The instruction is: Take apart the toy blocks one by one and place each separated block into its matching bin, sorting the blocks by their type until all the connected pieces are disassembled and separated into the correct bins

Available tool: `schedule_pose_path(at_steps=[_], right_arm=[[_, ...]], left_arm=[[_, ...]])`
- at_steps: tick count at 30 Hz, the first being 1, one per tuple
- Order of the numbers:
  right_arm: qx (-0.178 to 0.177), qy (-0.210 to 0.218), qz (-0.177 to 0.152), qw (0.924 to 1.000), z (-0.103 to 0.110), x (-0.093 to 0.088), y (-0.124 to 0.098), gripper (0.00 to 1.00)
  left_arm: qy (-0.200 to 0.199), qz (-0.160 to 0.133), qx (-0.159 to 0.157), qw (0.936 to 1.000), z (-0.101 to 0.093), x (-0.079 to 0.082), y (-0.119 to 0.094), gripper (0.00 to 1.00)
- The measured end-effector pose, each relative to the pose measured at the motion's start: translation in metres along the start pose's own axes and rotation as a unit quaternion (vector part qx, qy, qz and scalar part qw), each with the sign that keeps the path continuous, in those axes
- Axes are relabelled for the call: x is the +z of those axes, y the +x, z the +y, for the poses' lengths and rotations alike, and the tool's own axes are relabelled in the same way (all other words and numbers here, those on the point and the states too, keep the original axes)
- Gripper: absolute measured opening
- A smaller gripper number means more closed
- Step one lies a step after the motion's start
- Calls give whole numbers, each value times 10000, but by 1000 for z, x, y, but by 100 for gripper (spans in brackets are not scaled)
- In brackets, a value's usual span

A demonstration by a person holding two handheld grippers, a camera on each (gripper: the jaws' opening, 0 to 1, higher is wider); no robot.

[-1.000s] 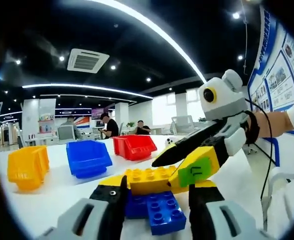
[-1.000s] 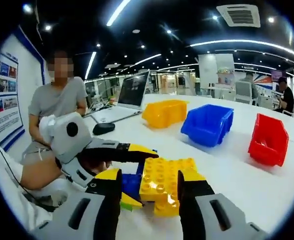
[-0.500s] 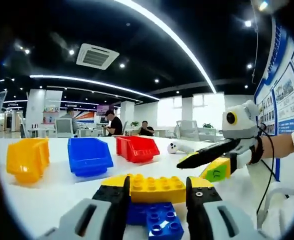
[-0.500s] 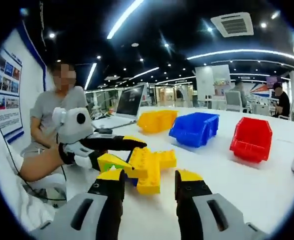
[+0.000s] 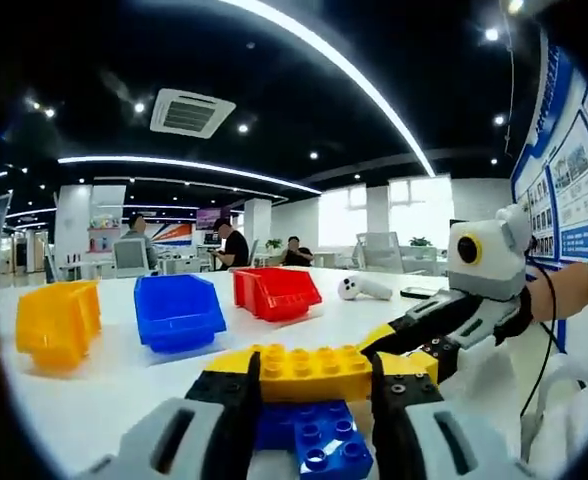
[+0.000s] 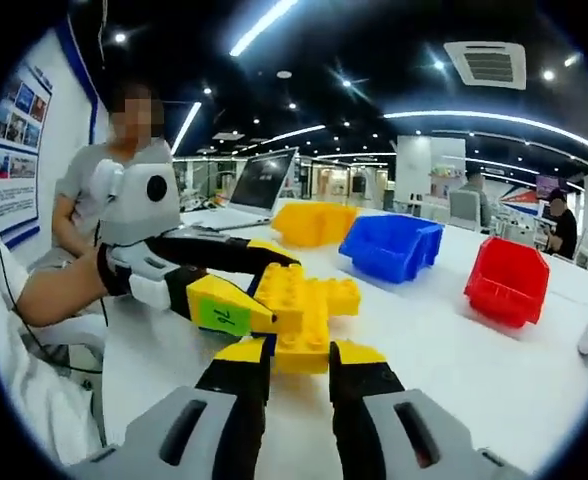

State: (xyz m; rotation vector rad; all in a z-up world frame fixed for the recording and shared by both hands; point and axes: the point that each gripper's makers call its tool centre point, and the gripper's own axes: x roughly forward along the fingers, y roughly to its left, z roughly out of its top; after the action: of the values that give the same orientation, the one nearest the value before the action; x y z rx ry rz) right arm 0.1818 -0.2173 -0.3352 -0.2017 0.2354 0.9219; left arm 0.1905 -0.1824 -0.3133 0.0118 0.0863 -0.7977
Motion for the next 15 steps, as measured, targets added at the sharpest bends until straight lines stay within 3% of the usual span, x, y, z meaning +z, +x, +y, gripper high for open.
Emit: schedule_pose_path(at_steps=[15], right_arm=[[-67, -193, -47, 9998, 3, 4, -3, 23]], left_arm=[[-845, 178, -66, 9962, 8, 0, 0, 43]])
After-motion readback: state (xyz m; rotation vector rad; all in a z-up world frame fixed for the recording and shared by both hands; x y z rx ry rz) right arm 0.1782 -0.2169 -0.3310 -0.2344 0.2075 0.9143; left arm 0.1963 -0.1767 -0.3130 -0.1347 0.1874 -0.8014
